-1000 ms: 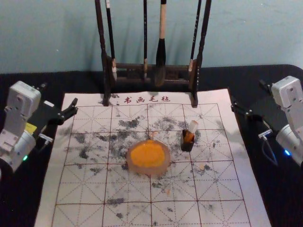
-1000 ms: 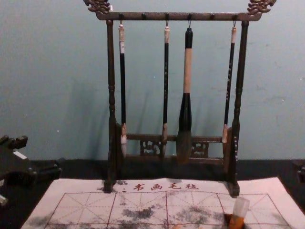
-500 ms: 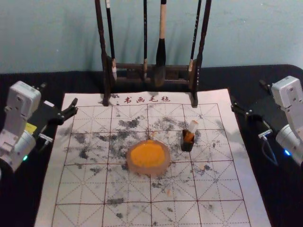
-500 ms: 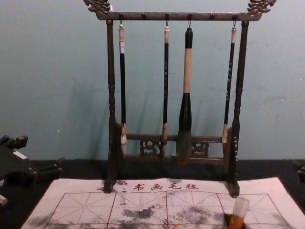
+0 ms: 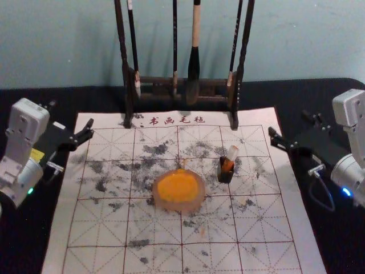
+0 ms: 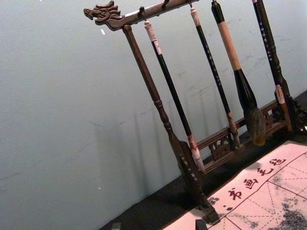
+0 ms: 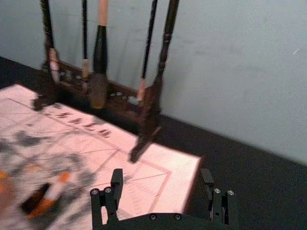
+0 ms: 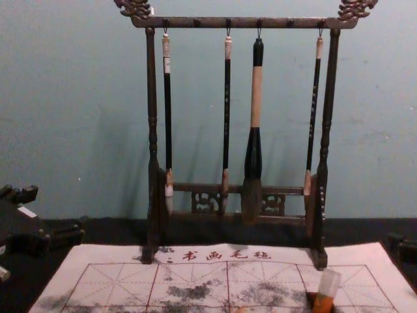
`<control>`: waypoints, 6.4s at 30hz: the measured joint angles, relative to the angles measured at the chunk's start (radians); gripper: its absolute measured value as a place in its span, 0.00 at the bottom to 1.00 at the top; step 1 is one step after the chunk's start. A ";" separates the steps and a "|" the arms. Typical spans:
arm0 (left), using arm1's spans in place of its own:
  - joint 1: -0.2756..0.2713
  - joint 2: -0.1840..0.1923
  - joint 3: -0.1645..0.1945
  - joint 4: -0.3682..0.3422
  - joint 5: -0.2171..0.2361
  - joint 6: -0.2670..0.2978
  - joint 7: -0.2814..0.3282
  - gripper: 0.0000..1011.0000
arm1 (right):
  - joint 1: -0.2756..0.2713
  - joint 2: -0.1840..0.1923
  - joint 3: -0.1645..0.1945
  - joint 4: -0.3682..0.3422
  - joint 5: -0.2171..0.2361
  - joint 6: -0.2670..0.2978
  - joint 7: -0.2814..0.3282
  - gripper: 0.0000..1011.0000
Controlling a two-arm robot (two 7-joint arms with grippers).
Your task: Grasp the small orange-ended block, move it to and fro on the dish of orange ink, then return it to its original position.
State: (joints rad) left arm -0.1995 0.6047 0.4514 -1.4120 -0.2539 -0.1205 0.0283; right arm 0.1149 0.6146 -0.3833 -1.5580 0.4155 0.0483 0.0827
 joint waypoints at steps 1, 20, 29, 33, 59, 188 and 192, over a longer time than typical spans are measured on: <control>0.000 0.000 0.000 0.000 0.000 0.000 0.000 0.99 | -0.007 0.000 0.006 -0.013 0.016 0.017 0.008 0.99; 0.000 0.000 0.000 0.000 0.000 0.000 0.000 0.99 | -0.051 -0.126 0.055 -0.131 0.273 0.364 0.054 0.99; 0.000 0.000 0.000 0.000 0.000 0.000 0.000 0.99 | -0.007 -0.171 0.028 -0.084 0.287 0.409 0.033 0.99; 0.000 0.000 0.000 0.000 0.000 0.000 0.000 0.99 | 0.006 -0.185 0.018 -0.068 0.287 0.410 0.027 0.99; 0.000 0.000 0.000 0.000 0.000 0.000 0.000 0.99 | 0.027 -0.206 0.005 -0.037 0.268 0.414 0.011 0.99; 0.000 0.000 0.000 0.000 0.000 0.000 0.000 0.99 | 0.309 -0.176 -0.256 0.218 0.015 0.128 0.543 0.12; 0.000 0.000 0.000 0.000 0.000 0.000 0.000 0.99 | 0.308 -0.175 -0.258 0.219 0.014 0.128 0.543 0.12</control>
State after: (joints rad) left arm -0.1995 0.6047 0.4514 -1.4120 -0.2539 -0.1205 0.0282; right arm 0.4225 0.4391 -0.6415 -1.3391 0.4297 0.1764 0.6261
